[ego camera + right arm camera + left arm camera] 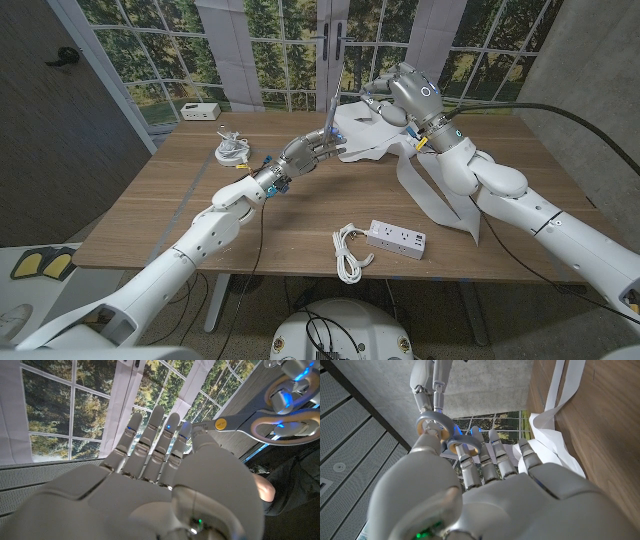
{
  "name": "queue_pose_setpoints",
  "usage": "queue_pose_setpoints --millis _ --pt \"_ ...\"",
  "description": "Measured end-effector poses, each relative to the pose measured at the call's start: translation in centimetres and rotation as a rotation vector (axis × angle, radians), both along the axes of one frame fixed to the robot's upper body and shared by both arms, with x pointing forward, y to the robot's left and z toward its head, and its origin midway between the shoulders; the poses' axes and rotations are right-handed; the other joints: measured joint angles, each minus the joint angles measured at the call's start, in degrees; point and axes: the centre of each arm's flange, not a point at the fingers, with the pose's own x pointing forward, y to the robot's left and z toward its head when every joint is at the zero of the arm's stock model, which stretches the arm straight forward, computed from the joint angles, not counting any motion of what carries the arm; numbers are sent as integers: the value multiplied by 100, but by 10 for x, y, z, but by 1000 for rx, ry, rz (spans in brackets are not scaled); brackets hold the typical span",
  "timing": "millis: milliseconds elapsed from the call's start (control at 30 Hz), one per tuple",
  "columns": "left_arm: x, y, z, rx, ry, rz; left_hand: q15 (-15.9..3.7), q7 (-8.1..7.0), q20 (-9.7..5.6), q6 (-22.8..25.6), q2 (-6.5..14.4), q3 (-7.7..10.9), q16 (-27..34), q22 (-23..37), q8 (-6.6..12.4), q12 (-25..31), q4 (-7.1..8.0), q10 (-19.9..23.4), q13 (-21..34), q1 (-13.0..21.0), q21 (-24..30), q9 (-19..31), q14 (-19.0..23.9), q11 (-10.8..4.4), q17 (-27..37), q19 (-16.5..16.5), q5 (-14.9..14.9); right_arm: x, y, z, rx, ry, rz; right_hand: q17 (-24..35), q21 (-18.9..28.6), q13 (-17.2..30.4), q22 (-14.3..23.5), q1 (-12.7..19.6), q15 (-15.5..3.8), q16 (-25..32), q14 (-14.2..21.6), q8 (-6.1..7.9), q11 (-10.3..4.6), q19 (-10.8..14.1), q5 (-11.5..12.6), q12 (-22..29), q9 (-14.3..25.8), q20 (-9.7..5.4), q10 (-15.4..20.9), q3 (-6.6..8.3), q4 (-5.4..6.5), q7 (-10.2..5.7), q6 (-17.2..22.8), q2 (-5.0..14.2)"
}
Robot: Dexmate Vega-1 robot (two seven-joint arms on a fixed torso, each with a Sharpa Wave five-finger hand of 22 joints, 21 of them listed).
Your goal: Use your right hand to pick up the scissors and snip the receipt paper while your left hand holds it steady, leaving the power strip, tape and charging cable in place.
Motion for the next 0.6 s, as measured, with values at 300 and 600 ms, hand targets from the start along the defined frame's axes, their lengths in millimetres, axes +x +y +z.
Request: queue_pose_setpoints --millis 300,600 --pt "4 -4 2 -10 5 -27 0 -50 0 12 0 0 -83 0 -1 -74 0 0 -95 0 0 -53 0 0 -54 0 35 2 -2 0 -7 8 -17 -11 -21 -45 0 -61 0 0 0 0 21 0 0 0 -26 0 21 7 -7 0 0 2" --pt "10 -10 2 -13 7 -59 20 -126 0 22 0 -24 -241 0 -5 -564 24 -153 -356 0 0 -153 -246 -154 -141 0 72 3 -4 2 -13 11 -28 -27 -49 -92 0 -83 0 44 0 0 21 0 0 -50 -26 0 21 39 -39 0 0 23"
